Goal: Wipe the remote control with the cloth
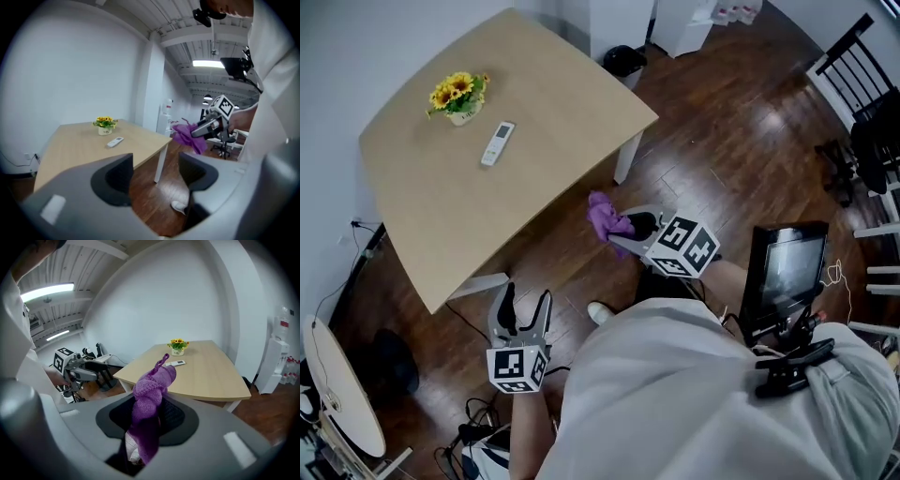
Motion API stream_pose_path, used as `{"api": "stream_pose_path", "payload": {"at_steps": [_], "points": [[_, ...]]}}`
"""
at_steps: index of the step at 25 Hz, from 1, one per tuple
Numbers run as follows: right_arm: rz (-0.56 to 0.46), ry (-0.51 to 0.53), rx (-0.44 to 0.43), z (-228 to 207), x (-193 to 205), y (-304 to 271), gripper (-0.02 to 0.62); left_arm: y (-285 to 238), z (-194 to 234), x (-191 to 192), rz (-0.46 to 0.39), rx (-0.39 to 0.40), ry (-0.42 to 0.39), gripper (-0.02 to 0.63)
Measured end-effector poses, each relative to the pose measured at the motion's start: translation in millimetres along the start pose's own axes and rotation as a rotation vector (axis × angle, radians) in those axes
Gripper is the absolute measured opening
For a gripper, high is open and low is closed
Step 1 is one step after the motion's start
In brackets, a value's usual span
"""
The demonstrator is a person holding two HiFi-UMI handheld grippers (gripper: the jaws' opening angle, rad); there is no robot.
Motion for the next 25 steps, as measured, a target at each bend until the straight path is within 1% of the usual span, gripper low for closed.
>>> {"api": "stream_pose_path", "payload": {"at_steps": [3,6,11,14,18,25], "points": [[-0.020,0.036,-0.002,9,-4,15,0.124,19,-13,8,-0.011,-0.006,0.006,0.325],[-0.045,0.058,-0.013,11,-10,25,0.124,21,-25,18,-0.024,-0.015,0.023,0.321],[-0.056,0.130,-0.047,-1,-12,57,0.124,-3,-60,0,-0.060,-0.046,0.019,0.321],[-0.049,0.145,-0.080,-5,-8,71,0.124,-16,-80,-15,-0.066,-0.054,0.008,0.321],[-0.051,0.161,-0.104,-5,-3,73,0.124,-20,-90,-10,-0.093,-0.049,-0.011,0.321],[-0.053,0.174,-0.143,-5,4,77,0.124,-20,-115,-10,-0.083,-0.064,0.014,0.321]]}}
Point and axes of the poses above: the fingertips, and each gripper's own axes: y backward along the fingers, z to its left, x out of its underside, the point moved 4 cm from there along y, backward along the fingers, and after that the axes turned 12 degrees about -z, right-handed, at the moved point
